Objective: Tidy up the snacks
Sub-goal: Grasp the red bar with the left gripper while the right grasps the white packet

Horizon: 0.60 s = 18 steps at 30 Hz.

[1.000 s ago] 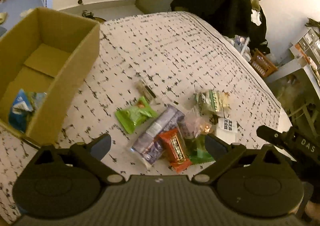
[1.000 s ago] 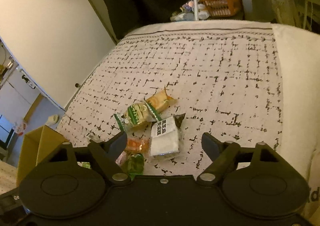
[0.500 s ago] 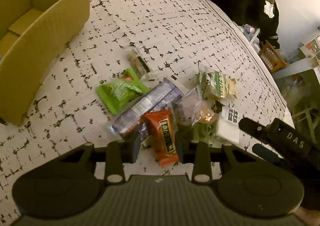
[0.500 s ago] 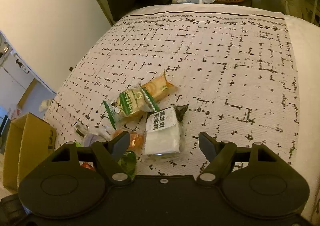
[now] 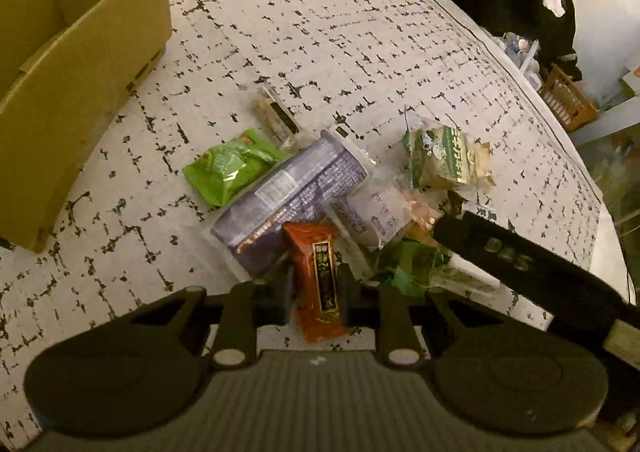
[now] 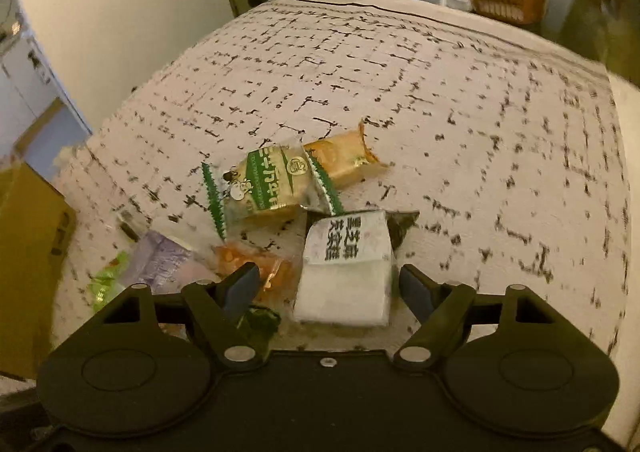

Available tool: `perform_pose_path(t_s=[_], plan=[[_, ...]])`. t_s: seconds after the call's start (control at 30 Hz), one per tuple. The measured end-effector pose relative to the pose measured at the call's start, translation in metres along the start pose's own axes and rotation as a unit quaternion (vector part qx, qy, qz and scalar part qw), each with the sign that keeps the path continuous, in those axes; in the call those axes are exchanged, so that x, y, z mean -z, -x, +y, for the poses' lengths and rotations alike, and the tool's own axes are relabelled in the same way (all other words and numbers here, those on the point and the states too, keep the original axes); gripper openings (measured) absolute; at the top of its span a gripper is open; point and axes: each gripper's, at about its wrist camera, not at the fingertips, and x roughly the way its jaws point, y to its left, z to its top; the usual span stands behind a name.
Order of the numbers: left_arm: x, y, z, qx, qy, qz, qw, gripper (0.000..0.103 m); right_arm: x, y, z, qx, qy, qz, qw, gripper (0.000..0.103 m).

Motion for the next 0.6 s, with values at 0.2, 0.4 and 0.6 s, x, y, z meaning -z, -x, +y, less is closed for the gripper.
perform_pose_path(t_s=[0.2,0.4,0.6], plan=[[-0.005,0.015,0.01,0.0,0.004,-0.017,0.9998,0.02,0.0,0.001,-0.001,0.018,0.017,0.002,1.0,0.05],[-0.012,0.03,0.018,0.001,0.01,-0.033,0.9994,0.02,0.006,0.013,0.002,0.016,0.017,0.015,1.0,0.045],[-0.012,0.045,0.029,-0.001,0.012,-0.049,0.9987,0.02,0.003,0.045,0.006,0.005,-0.012,-0.025,1.0,0.045]])
